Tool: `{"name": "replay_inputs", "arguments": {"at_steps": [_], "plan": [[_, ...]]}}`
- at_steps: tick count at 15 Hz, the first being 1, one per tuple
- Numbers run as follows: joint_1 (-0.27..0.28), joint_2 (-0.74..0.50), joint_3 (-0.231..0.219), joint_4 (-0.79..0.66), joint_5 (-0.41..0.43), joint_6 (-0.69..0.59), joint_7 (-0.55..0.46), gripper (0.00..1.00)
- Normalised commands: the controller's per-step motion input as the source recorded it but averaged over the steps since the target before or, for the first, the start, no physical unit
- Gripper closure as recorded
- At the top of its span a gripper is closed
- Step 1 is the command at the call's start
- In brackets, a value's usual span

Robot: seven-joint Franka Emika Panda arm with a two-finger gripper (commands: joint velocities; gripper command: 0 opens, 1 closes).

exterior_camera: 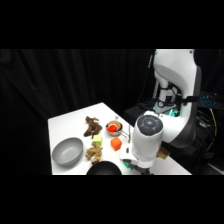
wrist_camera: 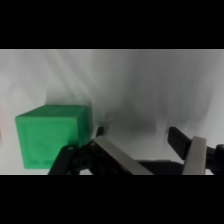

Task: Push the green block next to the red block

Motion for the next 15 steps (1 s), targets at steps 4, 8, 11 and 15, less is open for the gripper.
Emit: {"name": "replay_inputs", "arguments": {"at_steps": [4, 8, 11, 15], "plan": [[-0.110, -0.20, -0.141, -0.21, -0.044, 0.12, -0.06, 0.00], [-0.201, -0.32, -0.108, -0.30, -0.047, 0.09, -0.13, 0.00], [-0.298, -0.33, 0.107, -0.24, 0.089, -0.06, -0.33, 0.00], [-0.331, -0.41, 0.315, -0.16, 0.241, -0.38, -0.57, 0.00]]}}
